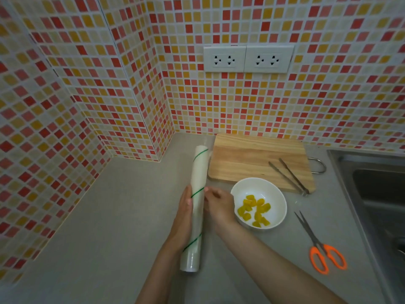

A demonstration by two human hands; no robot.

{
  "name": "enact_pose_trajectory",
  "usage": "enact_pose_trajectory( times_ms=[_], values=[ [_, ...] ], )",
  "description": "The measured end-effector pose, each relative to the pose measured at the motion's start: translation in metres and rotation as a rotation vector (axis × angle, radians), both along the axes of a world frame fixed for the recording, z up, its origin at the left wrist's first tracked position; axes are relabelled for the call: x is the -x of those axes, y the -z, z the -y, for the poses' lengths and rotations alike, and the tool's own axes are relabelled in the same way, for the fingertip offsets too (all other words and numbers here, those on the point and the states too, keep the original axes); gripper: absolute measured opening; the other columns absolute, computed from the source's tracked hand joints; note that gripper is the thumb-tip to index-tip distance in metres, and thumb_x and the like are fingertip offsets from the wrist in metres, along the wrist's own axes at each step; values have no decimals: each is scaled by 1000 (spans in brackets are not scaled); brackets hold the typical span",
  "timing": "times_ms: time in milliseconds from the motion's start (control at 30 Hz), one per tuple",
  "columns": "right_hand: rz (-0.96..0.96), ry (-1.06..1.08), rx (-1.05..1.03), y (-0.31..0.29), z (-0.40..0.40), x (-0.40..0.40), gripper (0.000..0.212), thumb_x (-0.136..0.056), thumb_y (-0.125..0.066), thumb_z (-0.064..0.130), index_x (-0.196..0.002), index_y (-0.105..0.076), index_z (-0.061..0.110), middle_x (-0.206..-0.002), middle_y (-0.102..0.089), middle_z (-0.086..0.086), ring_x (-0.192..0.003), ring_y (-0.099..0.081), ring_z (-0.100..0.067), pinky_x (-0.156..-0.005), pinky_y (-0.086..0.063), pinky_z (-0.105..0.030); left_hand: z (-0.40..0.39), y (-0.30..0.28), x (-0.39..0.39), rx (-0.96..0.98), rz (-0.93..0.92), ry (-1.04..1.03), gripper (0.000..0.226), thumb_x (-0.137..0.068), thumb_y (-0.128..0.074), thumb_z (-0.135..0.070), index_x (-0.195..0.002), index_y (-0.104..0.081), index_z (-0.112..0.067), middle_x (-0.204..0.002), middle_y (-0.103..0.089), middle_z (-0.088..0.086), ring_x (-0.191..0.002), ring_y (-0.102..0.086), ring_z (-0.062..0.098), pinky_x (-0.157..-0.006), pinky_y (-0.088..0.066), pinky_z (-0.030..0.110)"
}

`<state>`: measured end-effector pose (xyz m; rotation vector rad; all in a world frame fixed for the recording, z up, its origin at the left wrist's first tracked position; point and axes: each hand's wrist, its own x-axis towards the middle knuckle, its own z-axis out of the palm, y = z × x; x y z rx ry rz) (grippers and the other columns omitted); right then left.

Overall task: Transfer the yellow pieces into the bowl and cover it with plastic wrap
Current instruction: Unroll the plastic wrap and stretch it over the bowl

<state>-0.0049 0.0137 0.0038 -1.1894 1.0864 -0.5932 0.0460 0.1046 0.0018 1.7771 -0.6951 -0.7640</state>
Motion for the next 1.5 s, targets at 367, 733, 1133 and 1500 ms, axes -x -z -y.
enact_pose_trajectory(
  times_ms=[367, 733, 1133, 1500],
  values=[
    [187, 182, 111, -67, 38, 15, 15, -79, -67, 13, -65, -67, 17, -68, -65, -5, -67, -59, -19, -73, -51, -37, 46, -50, 30, 285, 87, 54, 40, -100, -36, -22, -127, -33, -52, -154, -10, -12, -123, -10, -34, -95, -16, -9],
    [104, 204, 441, -78, 54, 56, 17, -95, -41, 18, -81, -45, 12, -68, -50, 3, -65, -48, -14, -63, -39, -29, 81, -65, 46, 458, -469, 127, 60, -90, -52, -12, -141, -34, -38, -120, -66, -16, -108, -65, 13, -90, -54, 31],
    [-43, 293, 621, -82, 60, 74, 12, -97, -36, 16, -88, -41, 9, -64, -48, 2, -56, -45, -12, -52, -34, -23, 80, -72, 44, 387, -344, 271, 54, -93, -52, -13, -133, -41, -47, -140, -42, -24, -99, -63, -5, -75, -52, 17],
    [69, 170, 233, -88, 73, 99, 16, -95, -38, 19, -94, -51, 9, -45, -47, -3, -36, -42, -15, -40, -32, -23, 79, -80, 44, 364, -427, 402, 74, -75, -69, -17, -130, -38, -57, -124, -58, -2, -85, -66, 21, -67, -57, 35]
  ],
)
